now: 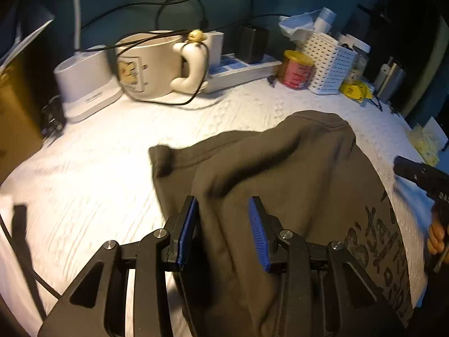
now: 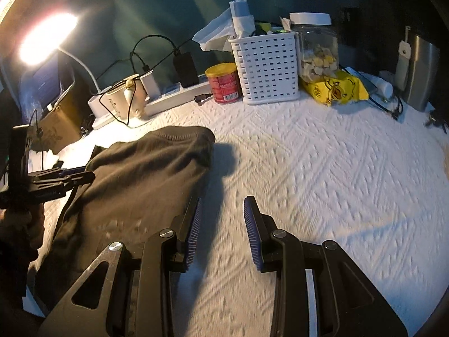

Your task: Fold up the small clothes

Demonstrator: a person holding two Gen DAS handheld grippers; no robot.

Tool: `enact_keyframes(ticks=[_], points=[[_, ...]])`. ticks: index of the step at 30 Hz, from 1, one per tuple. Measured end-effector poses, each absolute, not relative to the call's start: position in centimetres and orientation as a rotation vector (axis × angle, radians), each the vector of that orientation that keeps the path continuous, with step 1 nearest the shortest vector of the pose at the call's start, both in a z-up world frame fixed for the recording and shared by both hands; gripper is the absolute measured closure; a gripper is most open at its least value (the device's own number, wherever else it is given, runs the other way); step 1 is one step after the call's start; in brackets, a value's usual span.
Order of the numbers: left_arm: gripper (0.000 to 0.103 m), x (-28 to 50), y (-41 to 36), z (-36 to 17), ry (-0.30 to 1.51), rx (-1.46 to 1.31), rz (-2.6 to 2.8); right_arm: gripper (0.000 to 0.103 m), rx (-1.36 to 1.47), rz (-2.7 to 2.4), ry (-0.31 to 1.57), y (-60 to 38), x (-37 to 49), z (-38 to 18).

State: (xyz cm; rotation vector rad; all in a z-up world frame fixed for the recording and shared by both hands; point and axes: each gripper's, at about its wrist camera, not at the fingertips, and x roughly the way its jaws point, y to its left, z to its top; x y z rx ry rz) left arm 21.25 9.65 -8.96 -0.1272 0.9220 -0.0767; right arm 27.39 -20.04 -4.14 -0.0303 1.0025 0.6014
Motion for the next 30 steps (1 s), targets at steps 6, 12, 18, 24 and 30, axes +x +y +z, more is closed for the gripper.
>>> enact_keyframes(ticks=[6,12,18,24,30], points=[[0.101,22.4,10.8,-9.2,0.899,-0.122,-0.082,0.069,-0.042,0.618,1.028,-18.3,29.3,-5.3],[0.101,22.4,11.2,-9.2,0.885,-0.120,-0.071,0.069,-0.041,0.629,1.040,-16.7,30.7,-6.2],[0.101,22.6,11.3,-9.3,0.892,-0.117,-0.076,0.069,0.004,0.659,1.067,-15.5,32.1,-7.3],[0.101,23.0,11.7,-9.6,0.894,-0.115,-0.072,0.087,0.029,0.716,1.079,-14.3,33.2,-8.4],[0.100,23.3,12.1,-9.8,0.905,-0.137,-0.082,0.088,0.018,0.714,1.070,-13.2,34.4,-8.6]])
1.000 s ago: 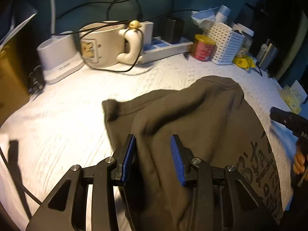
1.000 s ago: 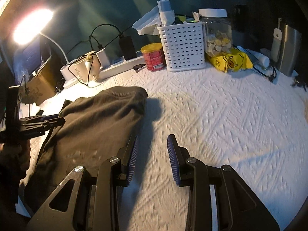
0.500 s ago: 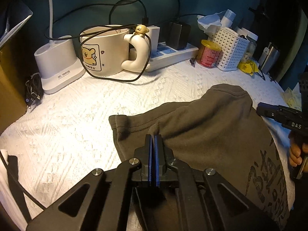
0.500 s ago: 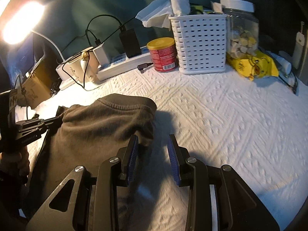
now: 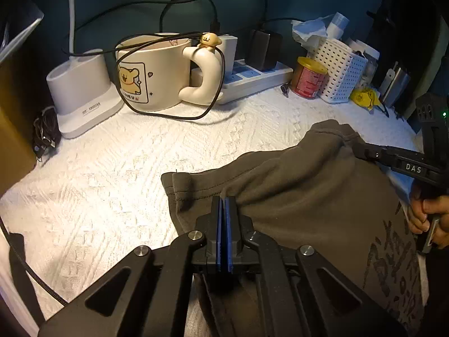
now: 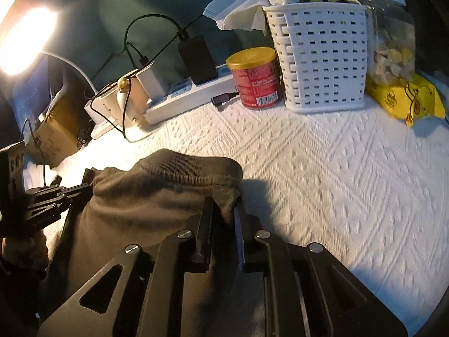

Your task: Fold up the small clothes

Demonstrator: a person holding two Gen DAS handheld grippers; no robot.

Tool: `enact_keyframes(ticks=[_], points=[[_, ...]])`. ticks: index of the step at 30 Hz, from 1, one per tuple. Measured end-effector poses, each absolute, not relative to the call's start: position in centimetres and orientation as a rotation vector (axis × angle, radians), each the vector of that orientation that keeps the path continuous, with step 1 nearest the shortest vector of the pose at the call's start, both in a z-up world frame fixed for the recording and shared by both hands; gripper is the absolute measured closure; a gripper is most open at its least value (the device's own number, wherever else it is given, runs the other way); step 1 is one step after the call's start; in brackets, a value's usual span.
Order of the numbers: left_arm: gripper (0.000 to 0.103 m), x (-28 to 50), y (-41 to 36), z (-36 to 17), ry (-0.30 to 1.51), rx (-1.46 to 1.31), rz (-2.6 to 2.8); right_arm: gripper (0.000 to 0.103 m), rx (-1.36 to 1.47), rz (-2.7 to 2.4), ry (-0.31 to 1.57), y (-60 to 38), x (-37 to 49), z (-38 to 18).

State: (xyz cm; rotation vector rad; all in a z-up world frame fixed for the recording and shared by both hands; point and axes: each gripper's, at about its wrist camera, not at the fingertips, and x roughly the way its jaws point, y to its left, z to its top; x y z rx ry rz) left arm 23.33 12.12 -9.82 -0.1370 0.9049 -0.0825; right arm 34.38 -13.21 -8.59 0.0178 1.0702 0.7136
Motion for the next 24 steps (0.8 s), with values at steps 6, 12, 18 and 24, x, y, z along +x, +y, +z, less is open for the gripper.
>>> enact_keyframes(ticks=[6,12,18,24], points=[[0.099,22.2,13.4,-8.3,0.888,-0.235,-0.068,0.085,0.006,0.684,1.084,-13.5,34.3,-8.3],[0.070,21.0,15.1,-8.9,0.907,-0.269,0.005,0.070,0.005,0.663,1.072,-14.9,33.9,-7.4],[0.037,20.5,15.4,-10.1,0.918,-0.343,-0.017,0.055,0.009,0.674,1.085,-16.0,33.1,-7.3],[0.037,21.5,12.5,-9.7,0.938,-0.339,-0.189,0.050,0.034,0.701,1.106,-15.9,32.8,-7.8]])
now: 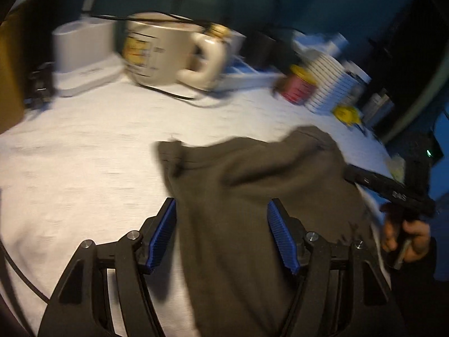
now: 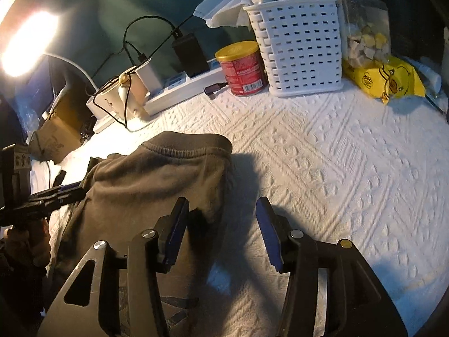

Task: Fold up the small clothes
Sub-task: 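Grasp the folded shirt end with the left tool while the right tool grasps it too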

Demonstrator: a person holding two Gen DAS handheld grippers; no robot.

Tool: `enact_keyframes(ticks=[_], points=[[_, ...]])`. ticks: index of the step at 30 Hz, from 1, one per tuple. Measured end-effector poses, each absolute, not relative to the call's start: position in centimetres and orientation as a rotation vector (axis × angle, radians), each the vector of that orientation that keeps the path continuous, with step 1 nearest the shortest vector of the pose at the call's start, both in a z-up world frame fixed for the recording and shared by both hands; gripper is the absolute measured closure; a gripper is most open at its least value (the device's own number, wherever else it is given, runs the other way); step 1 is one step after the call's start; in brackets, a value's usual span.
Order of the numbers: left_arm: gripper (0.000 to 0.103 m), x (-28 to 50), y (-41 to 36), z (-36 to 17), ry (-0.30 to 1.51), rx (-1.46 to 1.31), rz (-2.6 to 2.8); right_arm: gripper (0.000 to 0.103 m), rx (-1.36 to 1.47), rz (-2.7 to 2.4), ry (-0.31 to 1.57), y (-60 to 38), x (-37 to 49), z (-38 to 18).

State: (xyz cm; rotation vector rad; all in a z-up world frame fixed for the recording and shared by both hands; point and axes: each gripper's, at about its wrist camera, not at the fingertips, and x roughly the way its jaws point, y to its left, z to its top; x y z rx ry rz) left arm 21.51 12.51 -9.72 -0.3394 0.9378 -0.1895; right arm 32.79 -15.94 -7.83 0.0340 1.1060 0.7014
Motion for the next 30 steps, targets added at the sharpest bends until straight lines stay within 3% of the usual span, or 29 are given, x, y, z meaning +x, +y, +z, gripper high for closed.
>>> enact_keyframes(ticks=[2,10,12,14,17,19,21,23,30], points=[[0.020,21.6,11.4,-9.6,0.932,-0.302,-0.206,0.050,0.027,0.718,1.103,-15.5,32.7,-7.9],[0.018,22.0,8.1,-9.6,0.928,-0.175,-0.238,0.042,-0.020,0.807,1.088,-12.8,32.3,-8.0],[0.026,22.0,7.9,-9.6,0.922,-0.154,-0.237,0.042,-0.033,0.818,1.069,-12.1,32.0,-8.1],[0.043,21.9,7.9,-9.6,0.916,-0.143,-0.235,0.042,-0.061,0.819,1.056,-11.5,31.5,-8.0],[0.055,21.9,7.8,-9.6,0.905,-0.151,-0.229,0.042,-0.068,0.845,1.057,-10.9,31.3,-8.0],[0.062,21.8,7.4,-9.7,0.897,-0.145,-0.223,0.050,-0.087,0.850,1.052,-10.5,31.0,-8.0],[0.063,21.7,6.8,-9.7,0.896,-0.132,-0.216,0.056,-0.112,0.854,1.050,-10.0,30.6,-8.0],[0.069,21.7,6.1,-9.6,0.896,-0.109,-0.211,0.076,-0.147,0.865,1.042,-9.2,30.1,-7.9],[0.078,21.2,5.8,-9.3,0.886,-0.137,-0.202,0.085,-0.170,0.881,1.017,-8.9,29.0,-7.4]])
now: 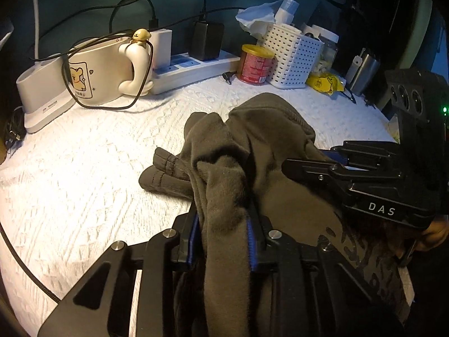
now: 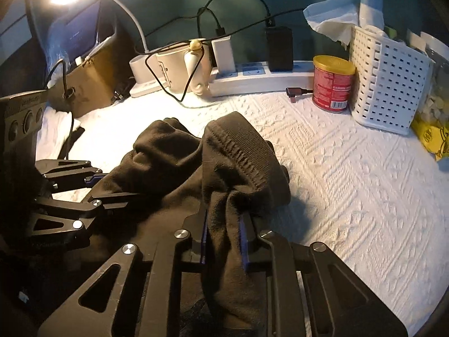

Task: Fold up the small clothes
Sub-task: 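Grasp the folded shirt end with the left tool while the right tool grasps it too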

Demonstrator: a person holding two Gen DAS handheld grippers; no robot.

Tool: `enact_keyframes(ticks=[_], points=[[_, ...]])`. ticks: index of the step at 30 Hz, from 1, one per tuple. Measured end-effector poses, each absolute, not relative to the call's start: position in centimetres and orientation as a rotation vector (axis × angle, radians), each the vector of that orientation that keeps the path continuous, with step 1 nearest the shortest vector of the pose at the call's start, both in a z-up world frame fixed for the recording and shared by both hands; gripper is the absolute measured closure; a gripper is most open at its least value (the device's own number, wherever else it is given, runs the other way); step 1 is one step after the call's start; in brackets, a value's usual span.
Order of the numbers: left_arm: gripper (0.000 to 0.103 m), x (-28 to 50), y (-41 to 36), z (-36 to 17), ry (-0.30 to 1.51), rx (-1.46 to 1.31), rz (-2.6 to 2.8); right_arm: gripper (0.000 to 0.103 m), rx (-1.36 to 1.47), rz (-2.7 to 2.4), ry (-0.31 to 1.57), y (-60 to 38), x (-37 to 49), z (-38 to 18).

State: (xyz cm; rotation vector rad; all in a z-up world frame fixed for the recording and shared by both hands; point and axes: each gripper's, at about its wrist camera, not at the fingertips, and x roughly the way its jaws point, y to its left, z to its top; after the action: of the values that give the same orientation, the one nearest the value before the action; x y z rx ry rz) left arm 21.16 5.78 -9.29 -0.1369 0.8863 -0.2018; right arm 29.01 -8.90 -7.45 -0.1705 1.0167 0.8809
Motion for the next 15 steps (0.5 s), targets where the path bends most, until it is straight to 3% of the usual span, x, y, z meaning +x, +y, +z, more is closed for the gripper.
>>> enact_keyframes(ticks=[15], points=[[0.078,17.0,4.0,-5.8,0.776,-0.111,-0.208,0.086,-0.150,0.880,0.900,-11.0,24.7,-2.3]])
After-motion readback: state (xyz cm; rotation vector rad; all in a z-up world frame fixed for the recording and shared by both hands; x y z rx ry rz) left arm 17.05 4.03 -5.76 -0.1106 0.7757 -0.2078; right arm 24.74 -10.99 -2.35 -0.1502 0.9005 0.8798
